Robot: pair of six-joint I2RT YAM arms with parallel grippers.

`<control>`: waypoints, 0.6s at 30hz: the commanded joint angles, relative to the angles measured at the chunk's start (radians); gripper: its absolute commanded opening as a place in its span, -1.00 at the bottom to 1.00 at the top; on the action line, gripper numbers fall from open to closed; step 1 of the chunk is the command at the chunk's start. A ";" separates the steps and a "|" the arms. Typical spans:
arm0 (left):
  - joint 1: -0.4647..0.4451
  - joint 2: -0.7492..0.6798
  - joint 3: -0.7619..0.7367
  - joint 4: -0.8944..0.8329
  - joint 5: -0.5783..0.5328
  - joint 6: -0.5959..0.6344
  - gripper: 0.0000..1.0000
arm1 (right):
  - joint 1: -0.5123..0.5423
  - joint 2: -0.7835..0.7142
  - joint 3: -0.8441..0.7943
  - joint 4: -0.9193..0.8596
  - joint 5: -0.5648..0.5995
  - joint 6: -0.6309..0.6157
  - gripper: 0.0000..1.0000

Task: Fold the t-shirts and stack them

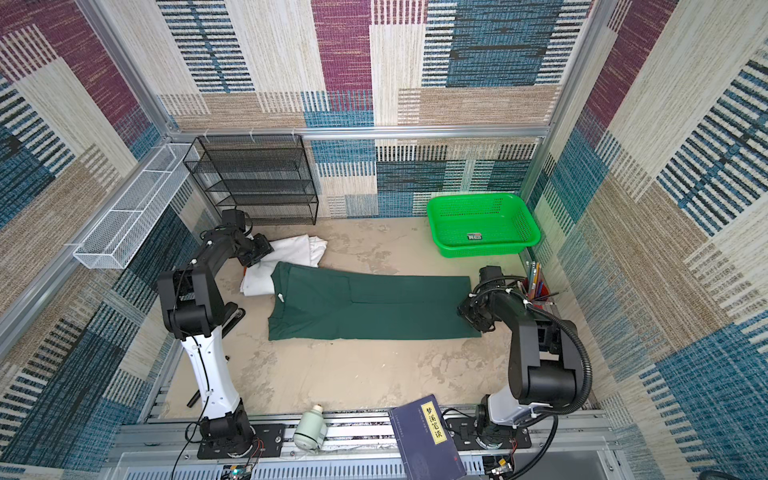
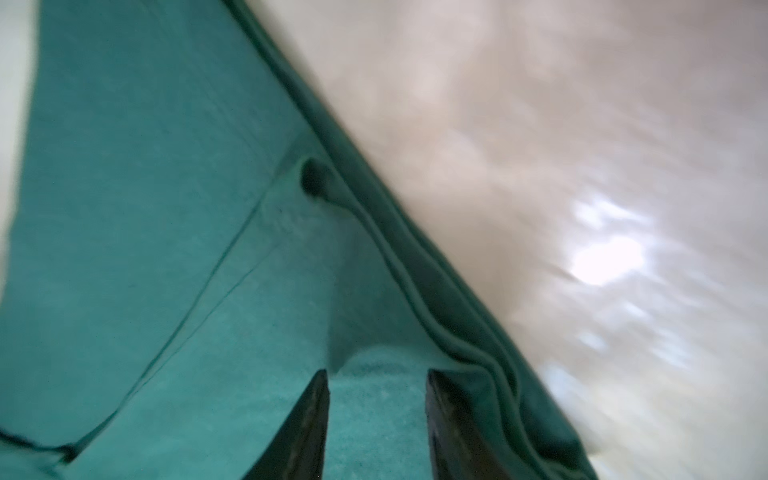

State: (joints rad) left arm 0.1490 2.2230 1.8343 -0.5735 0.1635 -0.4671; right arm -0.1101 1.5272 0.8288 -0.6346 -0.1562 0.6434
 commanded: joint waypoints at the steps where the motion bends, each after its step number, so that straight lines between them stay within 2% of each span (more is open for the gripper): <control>1: 0.004 -0.006 -0.007 -0.062 -0.023 0.023 0.23 | 0.009 -0.034 0.061 -0.108 0.116 -0.034 -0.13; 4: 0.004 -0.005 -0.002 -0.069 -0.019 0.030 0.23 | 0.078 -0.018 0.181 -0.054 0.044 -0.063 -0.08; 10: 0.005 -0.013 -0.016 -0.065 -0.012 0.022 0.23 | 0.296 0.227 0.444 -0.028 -0.012 -0.071 0.00; 14: 0.004 -0.019 -0.019 -0.067 -0.007 0.021 0.24 | 0.336 0.330 0.450 0.054 -0.110 -0.026 -0.01; 18: 0.004 -0.012 -0.001 -0.085 -0.005 0.026 0.25 | 0.337 0.373 0.406 0.080 -0.108 -0.023 0.00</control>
State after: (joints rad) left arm 0.1509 2.2105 1.8233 -0.5869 0.1642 -0.4595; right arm 0.2260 1.8858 1.2484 -0.5926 -0.2386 0.6018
